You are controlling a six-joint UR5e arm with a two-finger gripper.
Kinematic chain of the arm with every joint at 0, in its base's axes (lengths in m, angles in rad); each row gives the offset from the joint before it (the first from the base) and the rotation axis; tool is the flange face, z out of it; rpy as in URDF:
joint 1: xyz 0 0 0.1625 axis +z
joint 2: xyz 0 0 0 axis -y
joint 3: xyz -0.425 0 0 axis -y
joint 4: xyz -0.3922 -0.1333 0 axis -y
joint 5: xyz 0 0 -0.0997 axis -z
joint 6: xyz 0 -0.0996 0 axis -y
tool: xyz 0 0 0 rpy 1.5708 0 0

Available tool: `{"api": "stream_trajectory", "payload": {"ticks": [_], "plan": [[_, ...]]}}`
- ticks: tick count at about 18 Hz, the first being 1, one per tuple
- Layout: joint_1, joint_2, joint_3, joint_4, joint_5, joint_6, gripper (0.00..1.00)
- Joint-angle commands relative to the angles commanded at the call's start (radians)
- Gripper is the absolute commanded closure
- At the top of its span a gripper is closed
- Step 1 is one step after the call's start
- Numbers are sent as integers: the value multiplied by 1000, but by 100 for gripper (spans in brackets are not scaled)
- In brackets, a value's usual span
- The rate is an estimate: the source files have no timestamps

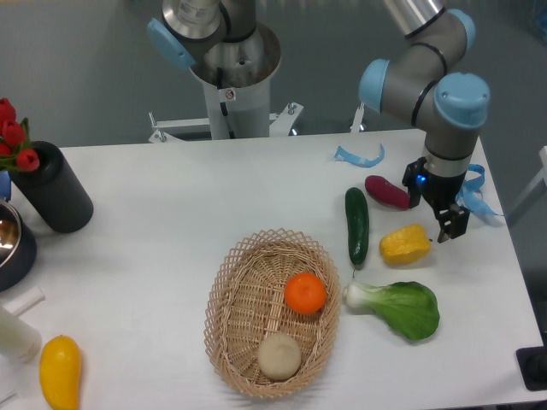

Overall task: Pick up the yellow pepper from the table
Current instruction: 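Close the gripper around the yellow bell pepper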

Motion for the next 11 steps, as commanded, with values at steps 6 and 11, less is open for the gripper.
{"api": "stream_trajectory", "payload": {"ticks": [6,11], "plan": [[-20,-26,-3,2,0,-11,0],[-23,-34,-3,3,2,-31,0]]}}
